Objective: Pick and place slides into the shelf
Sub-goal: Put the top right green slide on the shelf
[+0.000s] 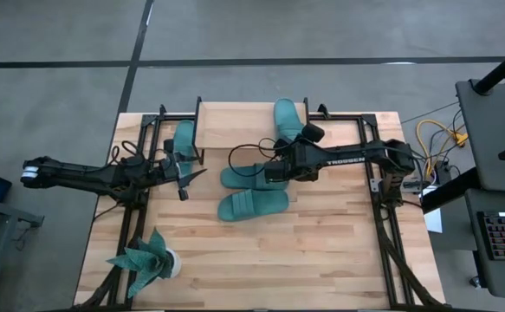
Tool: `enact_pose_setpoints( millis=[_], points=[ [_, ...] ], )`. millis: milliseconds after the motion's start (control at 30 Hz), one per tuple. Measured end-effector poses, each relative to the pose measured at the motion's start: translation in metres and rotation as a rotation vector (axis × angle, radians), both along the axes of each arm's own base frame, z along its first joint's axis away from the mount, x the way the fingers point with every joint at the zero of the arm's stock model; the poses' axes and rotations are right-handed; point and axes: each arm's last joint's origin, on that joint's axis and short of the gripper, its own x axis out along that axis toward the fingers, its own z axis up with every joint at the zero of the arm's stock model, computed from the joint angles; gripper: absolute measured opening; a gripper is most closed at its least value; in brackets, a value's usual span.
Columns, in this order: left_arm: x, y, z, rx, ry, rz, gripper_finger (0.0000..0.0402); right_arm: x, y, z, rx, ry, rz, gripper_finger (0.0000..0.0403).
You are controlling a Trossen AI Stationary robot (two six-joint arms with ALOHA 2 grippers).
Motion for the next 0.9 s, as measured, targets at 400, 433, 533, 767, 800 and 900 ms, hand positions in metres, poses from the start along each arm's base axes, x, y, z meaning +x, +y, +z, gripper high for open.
enact_pose_setpoints(
  millis=[400, 433, 533, 767, 800, 900],
  points=[
    [0.000, 0.000, 0.000, 0.000, 0.001, 0.000, 0.0151, 0.001, 0.001, 0.002, 0.061, -0.001, 0.004, 0.0157],
    [0.000, 0.000, 0.000, 0.000, 0.000, 0.000, 0.0151, 0.002, 0.001, 0.003, 0.083, -0.006, 0.004, 0.0162],
    [0.000, 0.000, 0.000, 0.000, 0.000, -0.001, 0.0151, 0.003, 0.002, 0.008, 0.144, -0.014, 0.008, 0.0173],
    [0.000, 0.000, 0.000, 0.000, 0.001, 0.000, 0.0151, 0.003, 0.003, 0.023, 0.167, 0.020, 0.031, 0.0174],
    [0.000, 0.000, 0.000, 0.000, 0.001, -0.001, 0.0151, 0.003, 0.003, 0.026, 0.169, 0.022, 0.033, 0.0173],
    [0.000, 0.000, 0.000, 0.000, 0.000, -0.002, 0.0151, 0.002, 0.006, 0.039, 0.183, 0.026, 0.042, 0.0167]
  ],
)
